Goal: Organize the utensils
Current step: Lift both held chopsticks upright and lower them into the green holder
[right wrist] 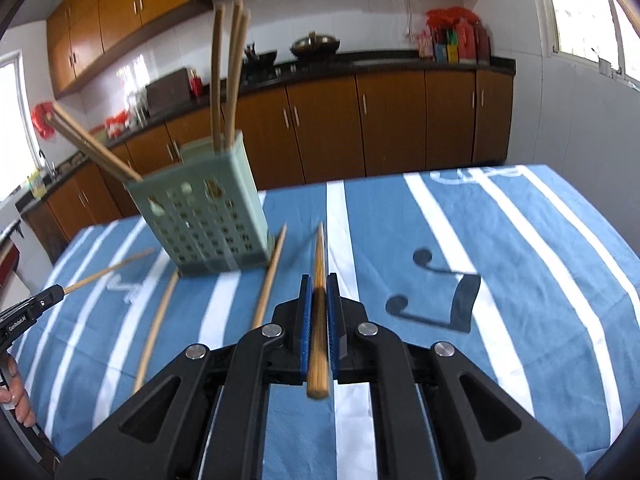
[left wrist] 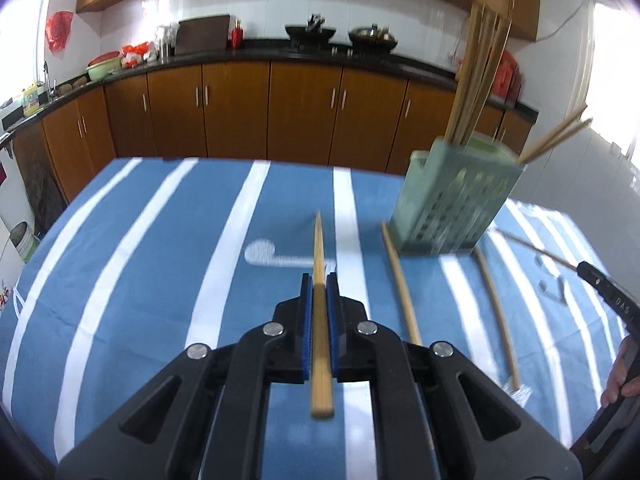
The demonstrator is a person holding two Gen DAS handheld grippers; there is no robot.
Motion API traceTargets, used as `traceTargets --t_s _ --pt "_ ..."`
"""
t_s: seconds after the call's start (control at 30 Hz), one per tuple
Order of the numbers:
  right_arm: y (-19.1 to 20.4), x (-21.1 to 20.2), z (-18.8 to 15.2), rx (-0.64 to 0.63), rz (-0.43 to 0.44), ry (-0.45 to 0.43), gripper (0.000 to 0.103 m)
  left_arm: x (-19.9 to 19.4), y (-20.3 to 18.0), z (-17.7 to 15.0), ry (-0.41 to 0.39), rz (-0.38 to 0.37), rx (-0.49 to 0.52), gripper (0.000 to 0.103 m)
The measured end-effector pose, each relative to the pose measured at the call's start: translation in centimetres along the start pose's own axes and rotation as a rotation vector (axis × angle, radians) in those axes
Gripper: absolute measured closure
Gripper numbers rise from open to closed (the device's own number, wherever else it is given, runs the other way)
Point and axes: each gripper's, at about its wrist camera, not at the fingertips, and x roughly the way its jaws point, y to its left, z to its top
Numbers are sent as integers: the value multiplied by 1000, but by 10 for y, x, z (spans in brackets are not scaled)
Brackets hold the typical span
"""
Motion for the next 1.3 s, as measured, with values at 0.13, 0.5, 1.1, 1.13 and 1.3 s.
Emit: traceTargets --t_s 0.13,0.5,1.1,1.13,1.3 --pt "-2 -8 7 9 10 -44 95 -15 -1 11 -53 -15 -10 95" --pt "-3 -17 15 15 18 -79 95 -30 -5 22 -104 -24 -3 95" --pt "13 -90 77 34 210 -303 95 -108 -40 55 -265 -242 77 95" --pt "14 -95 82 37 225 -323 95 -111 -43 58 -274 -250 84 95" --pt "23 -114 100 38 264 -418 95 -129 -64 73 -343 -285 122 95"
